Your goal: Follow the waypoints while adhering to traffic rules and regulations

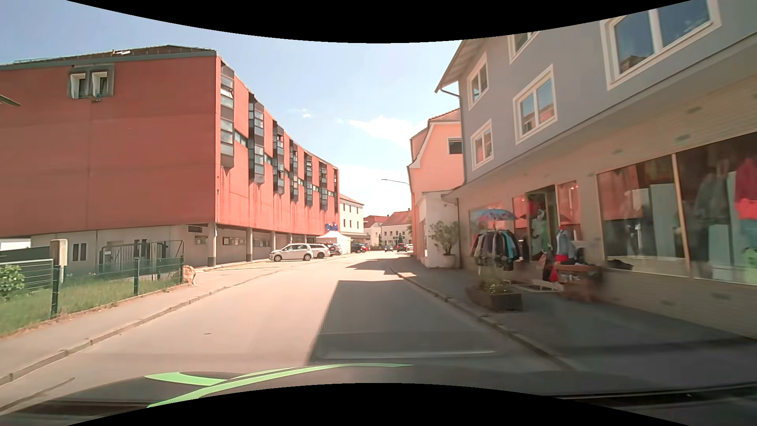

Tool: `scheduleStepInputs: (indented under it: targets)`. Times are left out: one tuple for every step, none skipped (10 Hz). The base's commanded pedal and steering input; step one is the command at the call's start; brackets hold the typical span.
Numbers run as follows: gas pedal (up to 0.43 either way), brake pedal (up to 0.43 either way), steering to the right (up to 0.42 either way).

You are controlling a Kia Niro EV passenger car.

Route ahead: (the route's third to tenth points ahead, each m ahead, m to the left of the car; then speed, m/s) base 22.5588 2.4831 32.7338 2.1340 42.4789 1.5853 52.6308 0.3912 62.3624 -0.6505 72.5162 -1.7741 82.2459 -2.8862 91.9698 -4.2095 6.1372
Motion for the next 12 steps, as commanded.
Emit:
scheduleStepInputs:
  targets:
    - [0.280,0.000,-0.117]
    - [0.280,0.000,-0.093]
    - [0.280,0.000,-0.065]
    - [0.280,0.000,-0.041]
    - [0.280,0.000,-0.027]
    - [0.280,0.000,-0.015]
    - [0.280,0.000,-0.011]
    - [0.280,0.000,-0.009]
    - [0.280,0.000,-0.006]
    - [0.280,0.000,-0.004]
    - [0.280,0.000,-0.003]
    - [0.280,0.000,0.000]
